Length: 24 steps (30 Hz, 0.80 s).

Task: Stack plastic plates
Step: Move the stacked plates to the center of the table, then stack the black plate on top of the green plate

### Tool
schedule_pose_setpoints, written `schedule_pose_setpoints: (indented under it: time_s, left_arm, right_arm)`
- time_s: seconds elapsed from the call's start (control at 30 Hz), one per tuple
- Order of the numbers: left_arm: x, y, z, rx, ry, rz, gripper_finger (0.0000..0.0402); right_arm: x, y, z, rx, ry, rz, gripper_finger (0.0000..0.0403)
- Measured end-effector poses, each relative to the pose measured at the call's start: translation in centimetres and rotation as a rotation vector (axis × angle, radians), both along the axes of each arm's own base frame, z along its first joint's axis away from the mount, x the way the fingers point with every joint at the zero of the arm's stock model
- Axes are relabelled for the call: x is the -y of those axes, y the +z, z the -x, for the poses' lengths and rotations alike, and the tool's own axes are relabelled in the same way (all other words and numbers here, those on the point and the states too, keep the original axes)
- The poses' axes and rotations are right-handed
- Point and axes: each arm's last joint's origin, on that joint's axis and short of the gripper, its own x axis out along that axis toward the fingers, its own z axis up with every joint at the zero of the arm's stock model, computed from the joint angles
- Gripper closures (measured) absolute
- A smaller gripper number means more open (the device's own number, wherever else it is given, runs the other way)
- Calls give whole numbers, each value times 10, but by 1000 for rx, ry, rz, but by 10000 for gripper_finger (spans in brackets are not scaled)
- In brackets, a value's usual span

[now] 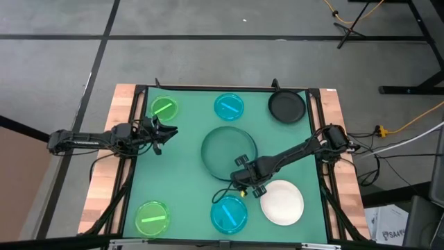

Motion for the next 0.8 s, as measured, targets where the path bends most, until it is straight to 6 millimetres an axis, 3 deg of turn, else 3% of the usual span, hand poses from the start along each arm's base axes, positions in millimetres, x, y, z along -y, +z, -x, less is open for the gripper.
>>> schedule_pose_setpoints:
  time_s: [0.23, 0.4, 0.63, 0.8]
  left_arm:
    - [0, 0, 0, -3, 1, -7, 317]
    - [0, 0, 0, -3, 1, -7, 317]
    - [0, 0, 0, -5, 0, -7, 317]
    - [0, -1, -1, -18, 0, -6, 317]
  right_arm:
    - [1, 2, 0, 16, -37, 23, 320]
    - [2, 27, 4, 67, -54, -9, 285]
    - [14, 75, 35, 90, -204, -41, 282]
    - [32, 82, 65, 246, -274, -54, 283]
